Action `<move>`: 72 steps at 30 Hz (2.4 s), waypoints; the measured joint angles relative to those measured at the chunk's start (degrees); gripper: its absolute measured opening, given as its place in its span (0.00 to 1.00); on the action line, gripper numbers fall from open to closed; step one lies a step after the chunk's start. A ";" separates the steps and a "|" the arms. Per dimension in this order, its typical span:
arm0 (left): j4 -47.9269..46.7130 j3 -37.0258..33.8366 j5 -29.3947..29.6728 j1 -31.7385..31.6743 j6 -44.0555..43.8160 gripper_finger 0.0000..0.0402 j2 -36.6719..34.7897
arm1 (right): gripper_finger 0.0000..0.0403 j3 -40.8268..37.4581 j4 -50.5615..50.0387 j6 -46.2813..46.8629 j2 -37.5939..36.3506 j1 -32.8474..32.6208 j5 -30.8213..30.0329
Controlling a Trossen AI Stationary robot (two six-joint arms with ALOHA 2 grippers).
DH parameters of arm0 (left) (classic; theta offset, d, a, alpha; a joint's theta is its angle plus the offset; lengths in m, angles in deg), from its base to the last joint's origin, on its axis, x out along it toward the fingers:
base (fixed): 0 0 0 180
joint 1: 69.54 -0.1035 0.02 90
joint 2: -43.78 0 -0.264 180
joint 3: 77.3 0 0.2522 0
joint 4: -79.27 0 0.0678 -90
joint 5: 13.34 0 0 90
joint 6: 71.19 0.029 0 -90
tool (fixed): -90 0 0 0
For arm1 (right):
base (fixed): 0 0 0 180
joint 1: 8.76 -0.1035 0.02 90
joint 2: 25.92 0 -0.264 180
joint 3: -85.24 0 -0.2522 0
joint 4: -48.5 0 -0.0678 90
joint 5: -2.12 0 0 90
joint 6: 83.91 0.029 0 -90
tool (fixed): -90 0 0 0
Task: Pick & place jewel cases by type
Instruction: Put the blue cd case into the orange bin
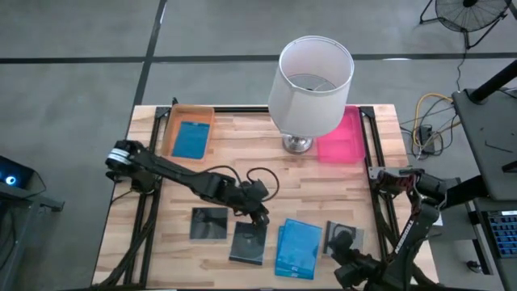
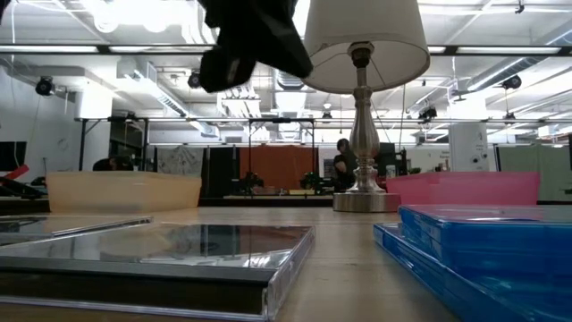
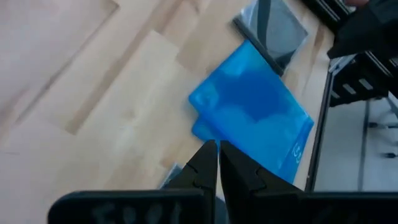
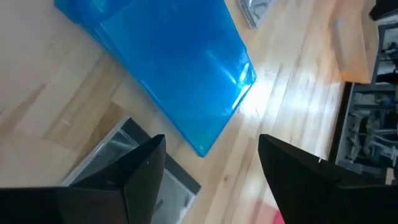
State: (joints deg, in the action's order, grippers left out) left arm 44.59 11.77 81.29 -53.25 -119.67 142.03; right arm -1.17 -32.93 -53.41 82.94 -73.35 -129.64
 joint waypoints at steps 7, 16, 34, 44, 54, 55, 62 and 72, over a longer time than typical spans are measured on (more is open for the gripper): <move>0.53 0.35 -1.90 0.01 -2.56 0.00 3.00 | 0.62 -3.12 6.40 -6.66 0.00 1.44 0.19; 2.54 0.35 -3.89 -0.10 -4.17 0.00 3.99 | 0.61 -6.73 11.76 -17.26 0.00 3.12 0.17; 4.20 0.35 -7.06 -1.83 -2.45 0.00 9.75 | 0.60 -12.83 17.64 -22.09 0.00 3.51 0.23; 6.18 0.39 -9.12 -1.56 12.93 0.00 11.77 | 0.59 -12.89 20.95 -24.97 0.00 4.06 0.28; 7.40 0.64 -9.47 -1.22 24.61 0.00 13.26 | 0.58 -12.89 22.17 -25.50 -0.02 4.91 0.24; 7.16 0.50 -9.52 -1.22 24.87 0.00 13.33 | 0.59 -12.91 22.40 -25.98 -0.01 4.98 0.27; 9.63 1.60 -9.71 -1.35 24.75 0.00 16.82 | 0.58 -14.52 26.19 -29.80 -0.02 5.25 2.96; 9.89 7.28 -10.31 -1.35 24.35 0.00 21.72 | 0.58 -16.26 26.25 -31.12 -0.02 6.22 2.80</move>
State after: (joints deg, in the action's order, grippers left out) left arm 54.48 19.05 70.98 -54.60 -95.31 163.75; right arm -17.43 -6.68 -84.53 82.92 -67.13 -126.84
